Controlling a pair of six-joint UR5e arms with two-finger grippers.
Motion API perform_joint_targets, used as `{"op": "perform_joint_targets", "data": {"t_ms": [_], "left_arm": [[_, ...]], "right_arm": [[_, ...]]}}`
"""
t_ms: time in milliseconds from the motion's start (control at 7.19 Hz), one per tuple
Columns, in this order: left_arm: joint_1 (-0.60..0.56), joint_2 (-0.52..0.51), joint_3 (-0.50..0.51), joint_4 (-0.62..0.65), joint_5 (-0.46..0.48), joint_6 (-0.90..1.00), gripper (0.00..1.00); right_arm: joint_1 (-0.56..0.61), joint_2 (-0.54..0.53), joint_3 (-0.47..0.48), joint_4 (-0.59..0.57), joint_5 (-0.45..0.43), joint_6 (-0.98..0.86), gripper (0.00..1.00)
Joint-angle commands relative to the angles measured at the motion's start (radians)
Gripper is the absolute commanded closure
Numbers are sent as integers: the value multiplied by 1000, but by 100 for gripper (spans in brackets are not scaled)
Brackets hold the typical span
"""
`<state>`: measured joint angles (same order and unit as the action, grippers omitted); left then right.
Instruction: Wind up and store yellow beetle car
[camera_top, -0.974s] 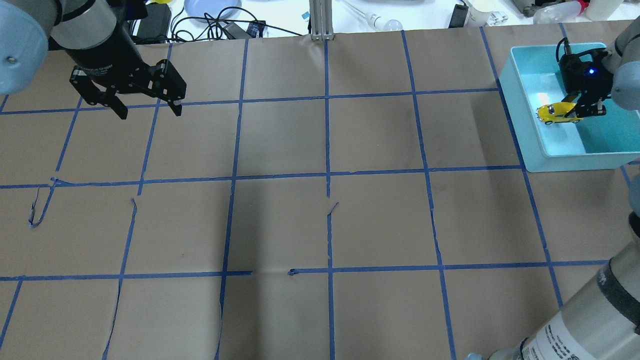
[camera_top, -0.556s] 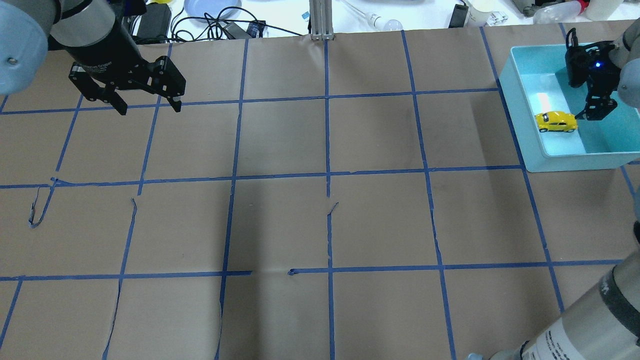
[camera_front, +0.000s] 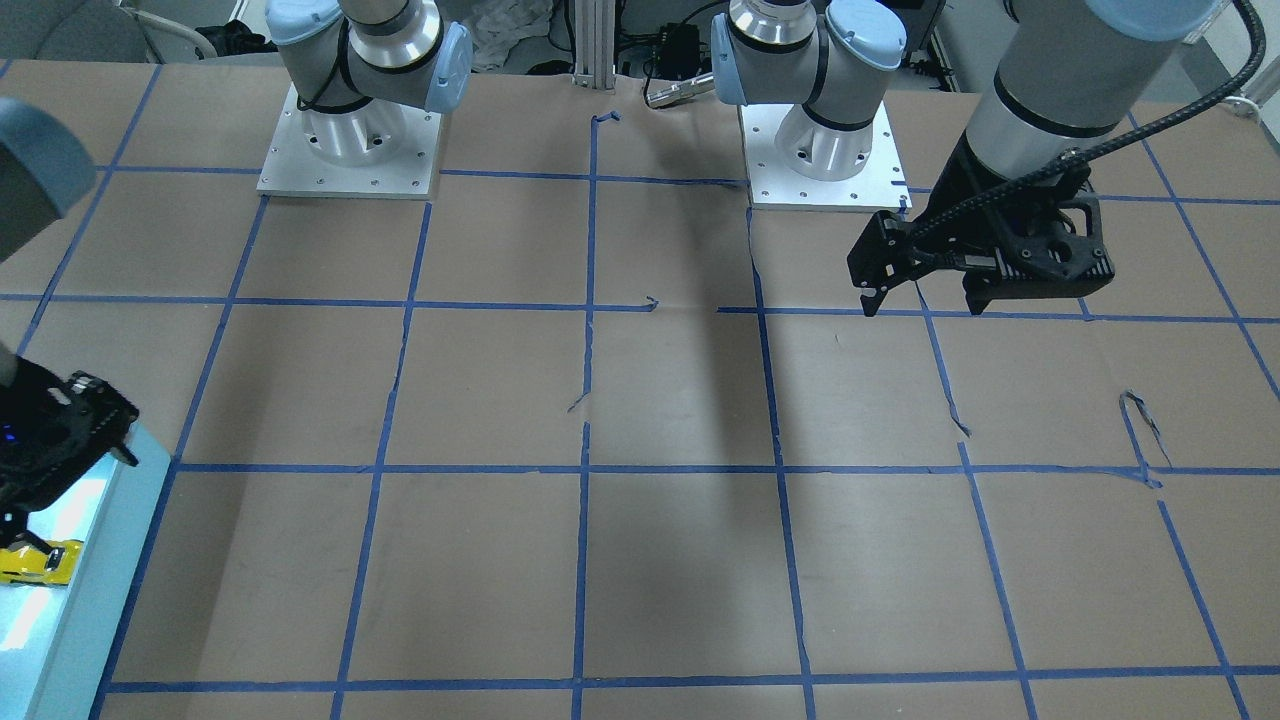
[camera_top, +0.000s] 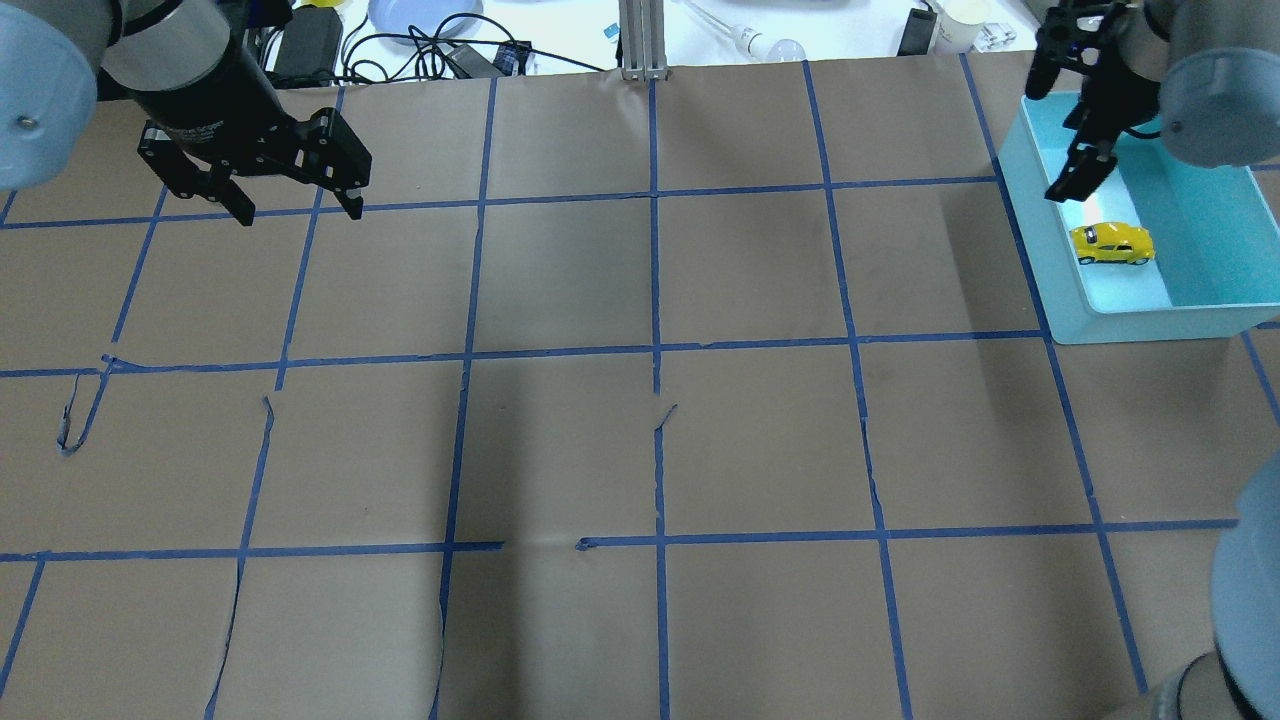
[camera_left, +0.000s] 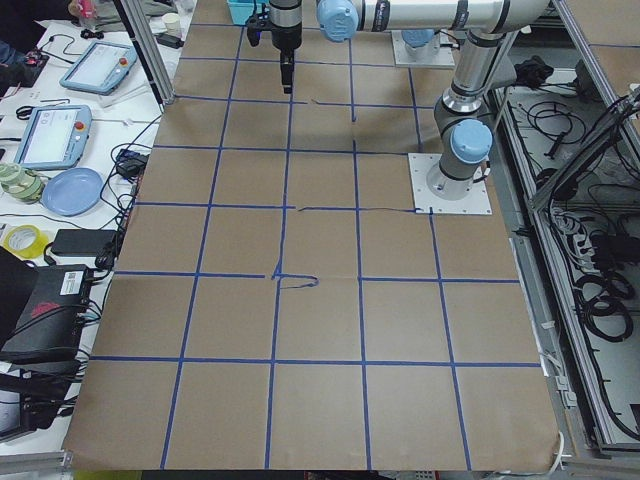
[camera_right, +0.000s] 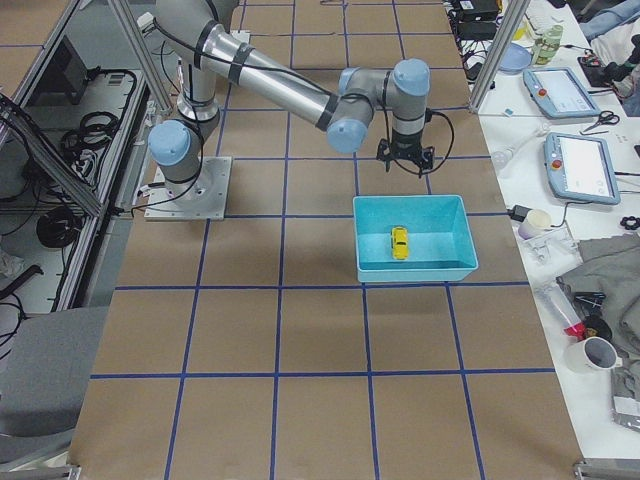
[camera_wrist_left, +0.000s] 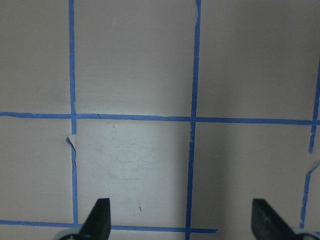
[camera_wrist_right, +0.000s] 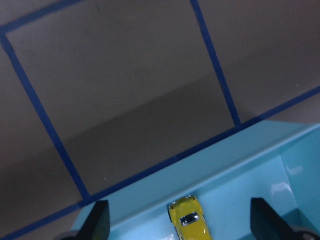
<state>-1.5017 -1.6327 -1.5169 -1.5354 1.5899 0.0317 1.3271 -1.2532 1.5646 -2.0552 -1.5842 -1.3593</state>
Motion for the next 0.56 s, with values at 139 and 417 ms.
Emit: {"op": "perform_joint_targets", "data": {"t_ms": [139,417], "left_arm": [[0,-1,1,3,-1,-2,0],[0,2,1,3,-2,2,0]], "right_arm": [[203,-93,-1,96,-17,616,0],[271,-179,-9,169,-25,992,0]]}}
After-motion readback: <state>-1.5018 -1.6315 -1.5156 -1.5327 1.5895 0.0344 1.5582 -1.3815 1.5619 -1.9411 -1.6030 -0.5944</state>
